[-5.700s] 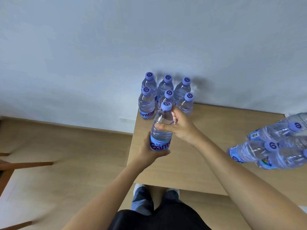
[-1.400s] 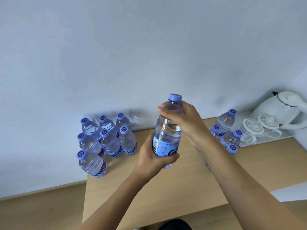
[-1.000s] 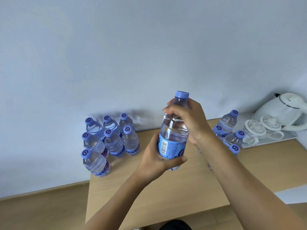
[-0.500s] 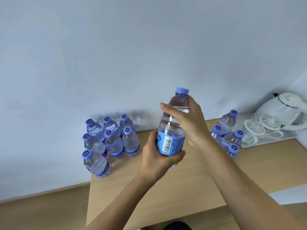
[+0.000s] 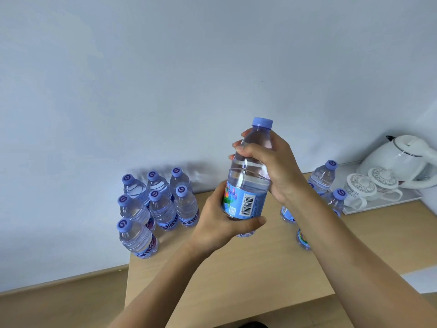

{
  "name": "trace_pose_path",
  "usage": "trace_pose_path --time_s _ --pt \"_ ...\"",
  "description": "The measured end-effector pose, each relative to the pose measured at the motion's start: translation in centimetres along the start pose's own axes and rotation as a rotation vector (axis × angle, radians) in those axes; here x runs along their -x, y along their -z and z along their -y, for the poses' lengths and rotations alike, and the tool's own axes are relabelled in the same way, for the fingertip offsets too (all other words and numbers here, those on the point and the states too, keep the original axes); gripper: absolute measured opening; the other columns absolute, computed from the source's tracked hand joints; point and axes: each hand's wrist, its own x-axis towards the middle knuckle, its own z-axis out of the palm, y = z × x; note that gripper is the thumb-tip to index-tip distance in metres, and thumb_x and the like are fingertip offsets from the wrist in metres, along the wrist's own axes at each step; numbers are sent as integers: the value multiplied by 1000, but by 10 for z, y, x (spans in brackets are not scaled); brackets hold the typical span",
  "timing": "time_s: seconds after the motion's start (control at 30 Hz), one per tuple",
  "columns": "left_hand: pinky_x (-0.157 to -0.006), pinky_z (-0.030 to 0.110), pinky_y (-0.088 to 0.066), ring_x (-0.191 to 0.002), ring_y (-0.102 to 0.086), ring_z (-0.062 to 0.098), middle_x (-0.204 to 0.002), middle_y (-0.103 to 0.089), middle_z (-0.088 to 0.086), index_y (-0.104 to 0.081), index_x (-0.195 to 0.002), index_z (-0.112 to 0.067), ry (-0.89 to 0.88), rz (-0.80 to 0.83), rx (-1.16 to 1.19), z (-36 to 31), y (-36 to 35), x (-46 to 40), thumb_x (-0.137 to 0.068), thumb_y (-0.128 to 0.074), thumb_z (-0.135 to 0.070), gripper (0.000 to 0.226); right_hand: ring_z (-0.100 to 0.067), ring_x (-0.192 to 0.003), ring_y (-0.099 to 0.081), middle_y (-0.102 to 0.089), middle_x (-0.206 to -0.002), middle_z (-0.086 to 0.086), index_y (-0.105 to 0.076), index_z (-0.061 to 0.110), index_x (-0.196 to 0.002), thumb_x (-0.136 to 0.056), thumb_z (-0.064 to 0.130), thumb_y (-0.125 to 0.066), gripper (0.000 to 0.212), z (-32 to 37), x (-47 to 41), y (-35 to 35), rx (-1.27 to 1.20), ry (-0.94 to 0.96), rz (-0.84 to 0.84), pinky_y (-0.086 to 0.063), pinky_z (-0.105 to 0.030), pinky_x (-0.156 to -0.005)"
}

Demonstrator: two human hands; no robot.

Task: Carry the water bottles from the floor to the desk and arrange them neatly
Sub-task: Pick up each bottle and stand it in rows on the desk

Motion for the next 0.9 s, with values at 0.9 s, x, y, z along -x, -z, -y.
trace_pose_path --time_s 0.9 --pt "-68 24 -56 -83 -71 14 -95 -73 0 -57 -112 -14 -35 -73 -19 -5 -2 -2 -61 -88 -6 60 -23 -76 -72 -71 -85 -2 -59 15 -94 -65 22 -75 34 1 -2 -11 213 64 -156 -59 -40 -71"
